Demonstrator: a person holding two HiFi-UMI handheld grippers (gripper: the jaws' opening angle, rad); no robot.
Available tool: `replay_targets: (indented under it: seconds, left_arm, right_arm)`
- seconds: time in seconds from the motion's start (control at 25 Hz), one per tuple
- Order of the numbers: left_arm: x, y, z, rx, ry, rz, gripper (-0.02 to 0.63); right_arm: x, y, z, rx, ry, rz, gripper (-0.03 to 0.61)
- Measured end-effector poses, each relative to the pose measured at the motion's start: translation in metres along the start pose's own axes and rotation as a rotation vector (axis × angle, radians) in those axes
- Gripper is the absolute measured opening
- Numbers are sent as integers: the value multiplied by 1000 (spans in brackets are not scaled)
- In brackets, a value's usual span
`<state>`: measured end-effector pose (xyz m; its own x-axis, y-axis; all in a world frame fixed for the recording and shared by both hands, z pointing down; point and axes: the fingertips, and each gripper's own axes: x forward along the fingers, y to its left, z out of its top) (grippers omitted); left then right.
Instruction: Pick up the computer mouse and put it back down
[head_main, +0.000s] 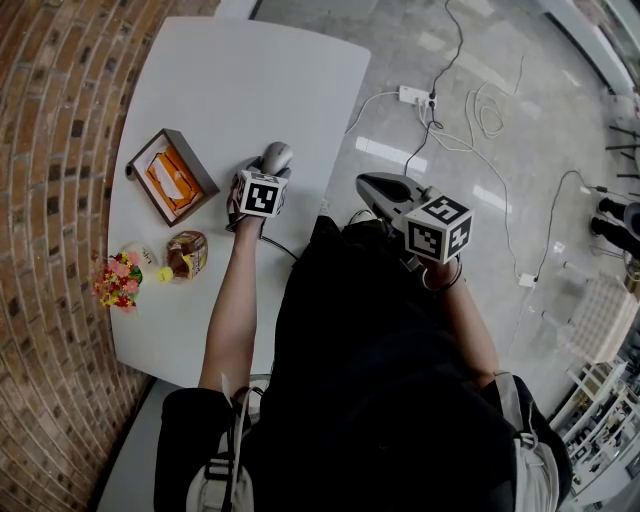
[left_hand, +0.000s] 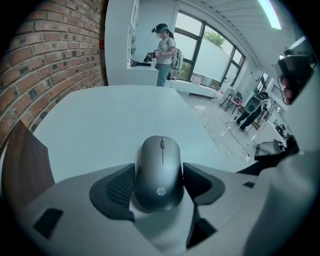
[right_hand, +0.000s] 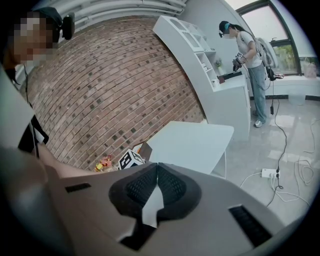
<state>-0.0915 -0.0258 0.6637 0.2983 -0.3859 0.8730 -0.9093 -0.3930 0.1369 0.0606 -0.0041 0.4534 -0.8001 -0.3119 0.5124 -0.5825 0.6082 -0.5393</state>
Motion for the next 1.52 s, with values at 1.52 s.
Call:
replay_targets:
  seconds: [1.52]
  left_arm:
    - [-9, -1, -5, 49, -2, 6, 310]
  right_arm:
    - [0, -5, -2, 19, 7, -14, 17]
